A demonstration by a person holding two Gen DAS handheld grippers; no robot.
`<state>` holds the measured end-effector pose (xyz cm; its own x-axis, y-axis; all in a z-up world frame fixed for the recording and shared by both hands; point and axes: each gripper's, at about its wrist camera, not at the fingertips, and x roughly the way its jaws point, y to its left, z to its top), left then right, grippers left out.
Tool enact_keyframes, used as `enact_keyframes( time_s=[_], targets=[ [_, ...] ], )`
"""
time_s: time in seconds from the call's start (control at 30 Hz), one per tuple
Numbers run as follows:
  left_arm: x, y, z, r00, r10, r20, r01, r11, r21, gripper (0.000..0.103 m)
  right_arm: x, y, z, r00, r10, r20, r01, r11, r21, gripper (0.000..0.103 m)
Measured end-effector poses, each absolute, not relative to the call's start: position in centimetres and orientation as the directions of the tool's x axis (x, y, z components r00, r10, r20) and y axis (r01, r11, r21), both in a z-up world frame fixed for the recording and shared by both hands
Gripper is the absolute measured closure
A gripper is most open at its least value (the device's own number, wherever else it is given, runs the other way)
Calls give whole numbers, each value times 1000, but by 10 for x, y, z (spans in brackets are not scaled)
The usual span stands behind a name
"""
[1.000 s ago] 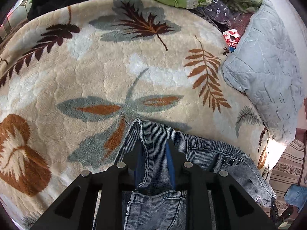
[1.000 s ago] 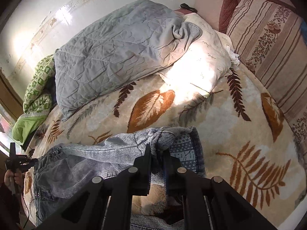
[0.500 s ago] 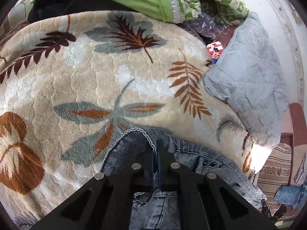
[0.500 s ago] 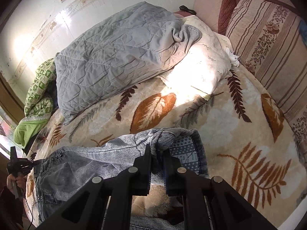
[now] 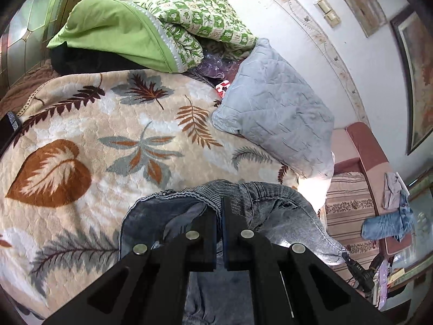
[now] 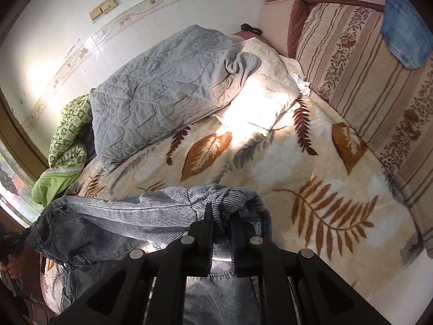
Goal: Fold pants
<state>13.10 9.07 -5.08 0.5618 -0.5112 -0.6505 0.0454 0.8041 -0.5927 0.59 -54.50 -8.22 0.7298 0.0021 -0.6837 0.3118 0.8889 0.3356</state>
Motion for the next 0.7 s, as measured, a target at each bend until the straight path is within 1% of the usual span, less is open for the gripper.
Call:
enact_keyframes(
  time_s=[0.13,0.3,0.33,0.37,0.43,0.5,0.6,0.7],
  targets=[
    [73,98,-63,554,-500,-665,75,826,-559,101,-29,-552,-93,707,23,-706,296,898,325,93],
    [20,97,-118,442,-441,-781,60,883,-465,100,-69,-557,-126,628,75,-775,254,921,295,93],
    [13,97,-129,421,-430,-798,48,890,-454,100,-75,-560,-134,607,97,-789,250,919,305,92],
    [7,98,-137,407,-423,-810,38,893,-448,100,-82,-564,-143,584,128,-802,251,911,328,89],
    [-4,99,-147,387,-410,-826,35,901,-432,100,-95,-571,-159,537,194,-821,261,887,380,89],
    [-13,100,-146,384,-391,-836,44,912,-407,99,-109,-576,-170,508,225,-831,261,879,398,88],
    [-24,105,-134,392,-377,-839,51,920,-390,98,-129,-584,-174,499,236,-834,262,876,405,88],
    [-30,116,-119,426,-318,-847,34,941,-337,98,-144,-593,-165,544,269,-795,247,854,458,88]
  ],
)
